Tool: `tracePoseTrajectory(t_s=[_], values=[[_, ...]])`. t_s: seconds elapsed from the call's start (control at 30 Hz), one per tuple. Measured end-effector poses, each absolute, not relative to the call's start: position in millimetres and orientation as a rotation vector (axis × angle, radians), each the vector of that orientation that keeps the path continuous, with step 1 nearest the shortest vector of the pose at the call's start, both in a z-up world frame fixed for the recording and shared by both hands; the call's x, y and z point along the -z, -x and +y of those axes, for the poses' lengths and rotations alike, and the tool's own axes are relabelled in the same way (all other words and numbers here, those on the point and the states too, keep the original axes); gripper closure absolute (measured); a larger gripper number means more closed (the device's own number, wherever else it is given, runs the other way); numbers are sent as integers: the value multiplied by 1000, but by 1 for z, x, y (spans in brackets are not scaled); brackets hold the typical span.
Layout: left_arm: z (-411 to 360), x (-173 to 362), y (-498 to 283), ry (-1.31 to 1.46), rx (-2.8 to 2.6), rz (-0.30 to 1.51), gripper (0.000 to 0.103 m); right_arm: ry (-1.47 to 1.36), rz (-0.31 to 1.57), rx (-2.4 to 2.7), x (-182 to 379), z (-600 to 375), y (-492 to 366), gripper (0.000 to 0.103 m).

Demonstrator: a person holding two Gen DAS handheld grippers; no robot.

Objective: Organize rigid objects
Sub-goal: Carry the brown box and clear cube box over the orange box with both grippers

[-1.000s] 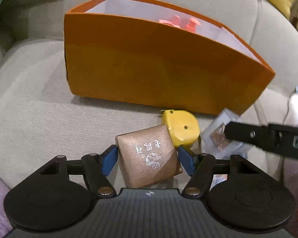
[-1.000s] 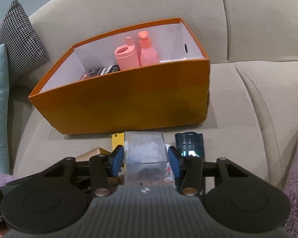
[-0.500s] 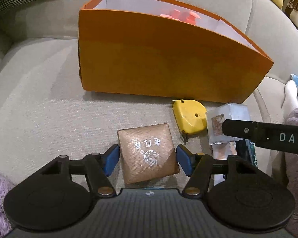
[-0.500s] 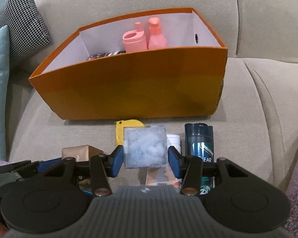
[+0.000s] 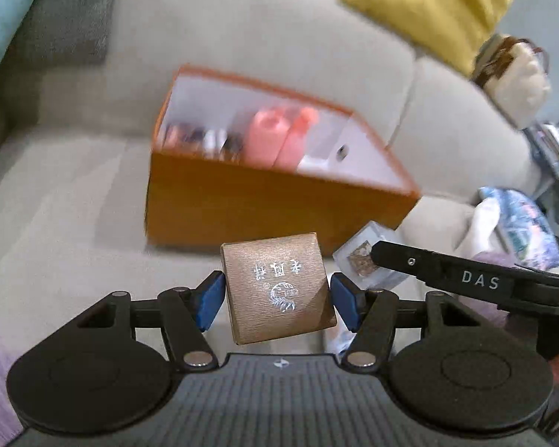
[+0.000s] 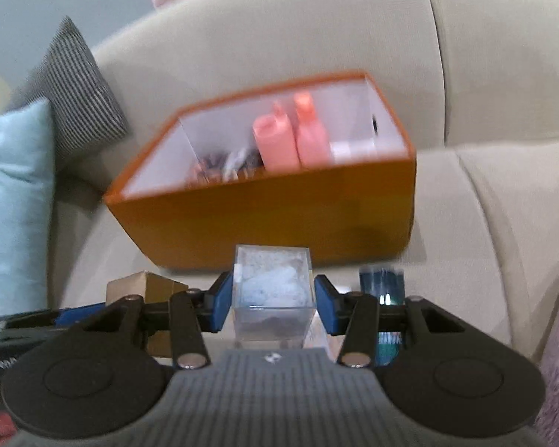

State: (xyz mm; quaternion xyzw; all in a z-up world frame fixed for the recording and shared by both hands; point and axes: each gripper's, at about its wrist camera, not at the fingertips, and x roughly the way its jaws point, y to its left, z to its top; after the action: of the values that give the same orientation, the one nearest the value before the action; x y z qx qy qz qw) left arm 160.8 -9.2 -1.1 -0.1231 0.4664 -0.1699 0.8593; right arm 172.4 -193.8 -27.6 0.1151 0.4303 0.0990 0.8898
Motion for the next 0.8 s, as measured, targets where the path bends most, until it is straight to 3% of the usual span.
tracePoseTrajectory(t_s=[0.3, 0.8], values=[[-22, -47, -258, 231, 451, 977, 32, -156, 846, -264, -30, -208, -248, 54], [-76, 72, -385, 168, 463, 1202, 32, -135, 1150, -232, 70, -227, -409, 54]])
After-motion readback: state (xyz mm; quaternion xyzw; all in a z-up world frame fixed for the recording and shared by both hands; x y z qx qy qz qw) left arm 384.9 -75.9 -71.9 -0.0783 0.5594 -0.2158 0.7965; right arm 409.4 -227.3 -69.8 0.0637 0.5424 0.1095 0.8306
